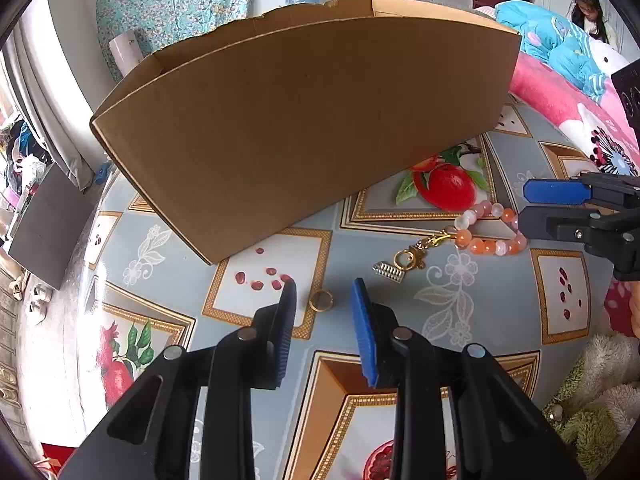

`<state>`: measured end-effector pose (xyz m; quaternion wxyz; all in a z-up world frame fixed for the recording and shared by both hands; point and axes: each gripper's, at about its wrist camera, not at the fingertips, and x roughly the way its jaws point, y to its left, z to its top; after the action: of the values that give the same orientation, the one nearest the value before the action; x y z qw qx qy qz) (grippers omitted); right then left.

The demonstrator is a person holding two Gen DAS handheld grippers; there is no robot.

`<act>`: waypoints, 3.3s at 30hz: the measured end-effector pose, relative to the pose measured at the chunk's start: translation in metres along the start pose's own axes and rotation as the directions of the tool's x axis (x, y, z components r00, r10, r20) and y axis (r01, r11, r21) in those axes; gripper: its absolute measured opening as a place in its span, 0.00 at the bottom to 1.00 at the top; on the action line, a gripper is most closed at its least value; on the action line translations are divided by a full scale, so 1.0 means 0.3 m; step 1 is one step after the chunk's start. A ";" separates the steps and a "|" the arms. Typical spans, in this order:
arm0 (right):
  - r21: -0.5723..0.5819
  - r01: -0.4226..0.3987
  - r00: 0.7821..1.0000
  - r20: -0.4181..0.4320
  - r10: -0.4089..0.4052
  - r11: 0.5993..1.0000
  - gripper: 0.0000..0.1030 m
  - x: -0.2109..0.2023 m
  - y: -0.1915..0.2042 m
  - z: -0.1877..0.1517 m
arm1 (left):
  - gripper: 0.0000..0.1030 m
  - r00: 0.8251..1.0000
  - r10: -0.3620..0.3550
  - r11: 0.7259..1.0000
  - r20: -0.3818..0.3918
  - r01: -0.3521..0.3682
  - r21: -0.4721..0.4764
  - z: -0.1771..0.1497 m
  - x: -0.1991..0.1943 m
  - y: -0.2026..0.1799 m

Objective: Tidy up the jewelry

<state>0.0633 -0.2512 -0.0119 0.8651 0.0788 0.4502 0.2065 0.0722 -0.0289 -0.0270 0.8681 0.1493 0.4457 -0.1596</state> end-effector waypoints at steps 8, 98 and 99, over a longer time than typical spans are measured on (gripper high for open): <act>-0.040 -0.042 0.999 0.023 0.043 0.998 0.52 -0.028 0.028 0.005 | 0.20 0.997 -0.074 0.997 0.012 0.074 -0.018 0.002 0.011 0.032; -0.340 -0.109 0.984 -0.172 0.053 0.934 0.05 0.184 0.202 0.175 | 0.11 0.995 -0.054 0.996 0.086 0.060 -0.070 -0.098 -0.046 0.024; -0.338 -0.105 0.985 -0.167 0.051 0.935 0.04 0.184 0.199 0.179 | 0.11 0.995 -0.054 0.996 0.086 0.060 -0.070 -0.097 -0.046 0.024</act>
<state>0.1179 -0.1711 -0.0027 0.8188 -0.0728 0.4696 0.3220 0.0463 -0.0087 -0.0312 0.8860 0.0982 0.4184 -0.1742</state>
